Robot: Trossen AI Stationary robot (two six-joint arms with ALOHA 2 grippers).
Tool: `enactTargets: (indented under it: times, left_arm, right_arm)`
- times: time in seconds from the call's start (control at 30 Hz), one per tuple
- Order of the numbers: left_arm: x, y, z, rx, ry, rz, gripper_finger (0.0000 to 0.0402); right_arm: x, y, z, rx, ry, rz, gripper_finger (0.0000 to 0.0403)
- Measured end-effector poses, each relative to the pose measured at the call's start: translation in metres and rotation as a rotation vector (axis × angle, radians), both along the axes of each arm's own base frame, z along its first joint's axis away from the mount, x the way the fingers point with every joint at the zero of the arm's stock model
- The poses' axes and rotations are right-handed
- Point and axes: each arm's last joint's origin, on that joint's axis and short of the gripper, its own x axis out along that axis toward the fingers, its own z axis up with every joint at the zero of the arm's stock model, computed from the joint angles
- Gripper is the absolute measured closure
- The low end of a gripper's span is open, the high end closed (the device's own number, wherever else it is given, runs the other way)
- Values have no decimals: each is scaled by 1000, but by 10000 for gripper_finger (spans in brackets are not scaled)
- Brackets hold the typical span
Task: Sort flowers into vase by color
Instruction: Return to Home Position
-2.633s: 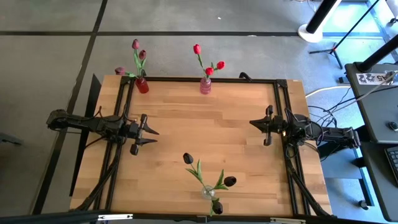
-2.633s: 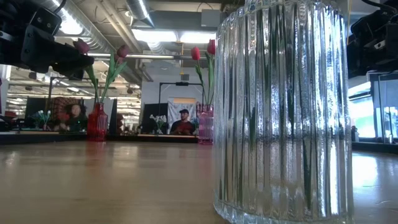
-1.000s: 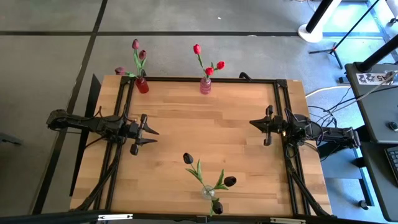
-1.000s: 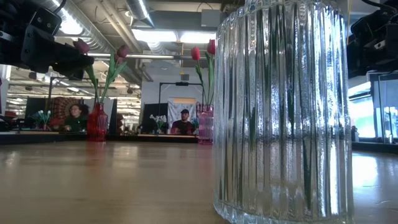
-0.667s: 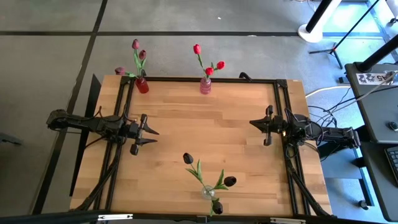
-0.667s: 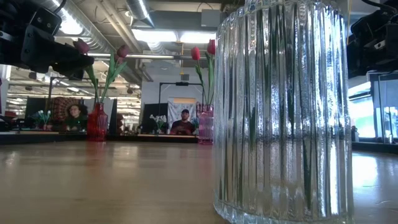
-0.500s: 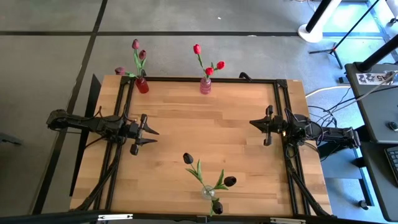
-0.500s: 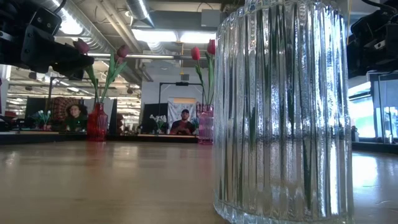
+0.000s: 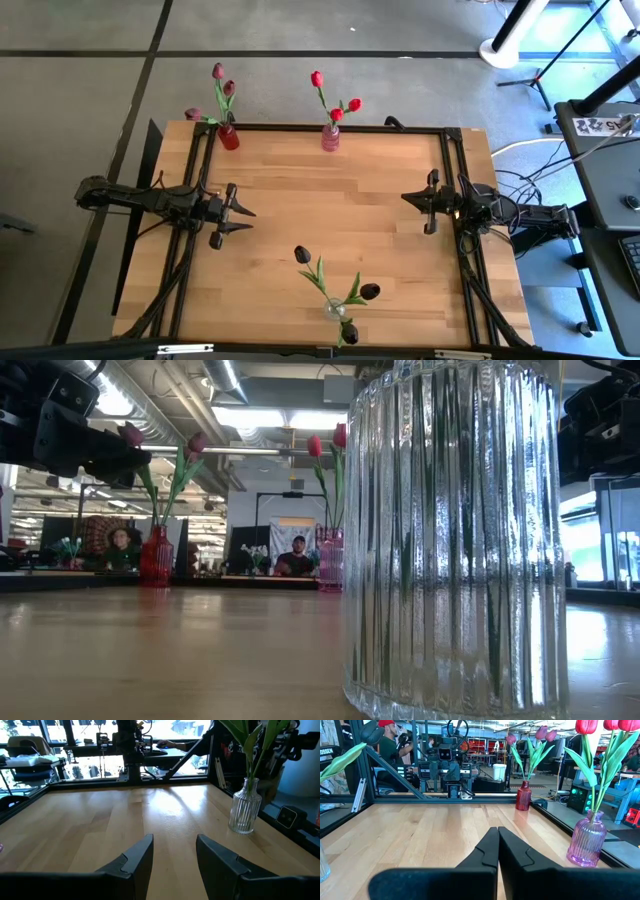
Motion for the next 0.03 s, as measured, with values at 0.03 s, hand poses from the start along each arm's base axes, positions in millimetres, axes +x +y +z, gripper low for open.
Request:
enactTargets:
  times: [0.03]
  left_arm:
    - [0, 0, 0, 0, 0, 0, 257]
  right_arm:
    - [0, 0, 0, 0, 0, 0, 397]
